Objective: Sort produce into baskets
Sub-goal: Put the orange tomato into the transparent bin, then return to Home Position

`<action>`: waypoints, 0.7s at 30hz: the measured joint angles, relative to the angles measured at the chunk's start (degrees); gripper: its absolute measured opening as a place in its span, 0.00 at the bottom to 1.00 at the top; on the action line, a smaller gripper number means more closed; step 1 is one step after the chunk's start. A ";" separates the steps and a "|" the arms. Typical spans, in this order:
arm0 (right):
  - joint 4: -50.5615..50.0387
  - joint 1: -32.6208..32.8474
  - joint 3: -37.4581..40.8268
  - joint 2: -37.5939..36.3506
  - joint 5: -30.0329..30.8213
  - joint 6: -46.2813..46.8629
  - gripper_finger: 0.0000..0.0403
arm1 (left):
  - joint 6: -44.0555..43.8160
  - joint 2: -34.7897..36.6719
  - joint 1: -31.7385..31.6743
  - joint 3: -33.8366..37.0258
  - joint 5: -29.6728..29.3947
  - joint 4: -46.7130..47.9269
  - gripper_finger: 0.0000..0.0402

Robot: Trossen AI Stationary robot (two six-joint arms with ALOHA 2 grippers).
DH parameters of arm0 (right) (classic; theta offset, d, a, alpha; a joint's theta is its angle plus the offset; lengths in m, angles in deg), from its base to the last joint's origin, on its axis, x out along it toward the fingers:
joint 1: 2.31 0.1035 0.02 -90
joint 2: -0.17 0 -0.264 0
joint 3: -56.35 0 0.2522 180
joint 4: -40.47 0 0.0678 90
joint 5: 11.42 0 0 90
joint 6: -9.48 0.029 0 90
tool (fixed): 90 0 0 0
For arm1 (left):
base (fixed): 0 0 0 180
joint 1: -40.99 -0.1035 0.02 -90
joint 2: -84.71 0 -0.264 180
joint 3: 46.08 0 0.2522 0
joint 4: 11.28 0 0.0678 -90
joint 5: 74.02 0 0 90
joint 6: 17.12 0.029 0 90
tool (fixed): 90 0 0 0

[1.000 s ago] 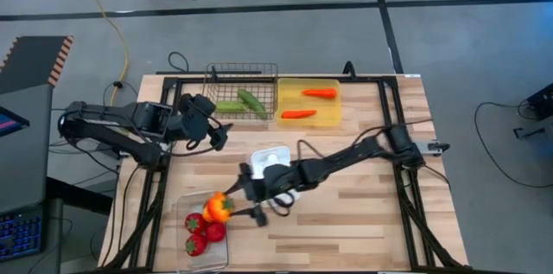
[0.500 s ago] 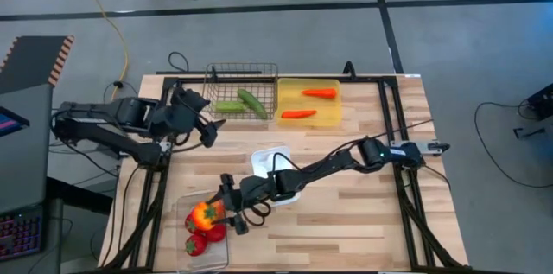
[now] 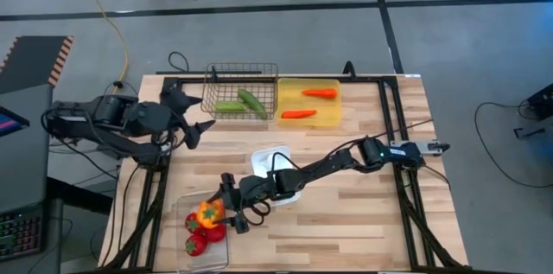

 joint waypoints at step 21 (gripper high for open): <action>-40.08 -3.85 0.04 -19.37 -5.75 -10.67 0.94 | 10.44 15.14 7.46 30.17 0.71 -34.21 0.92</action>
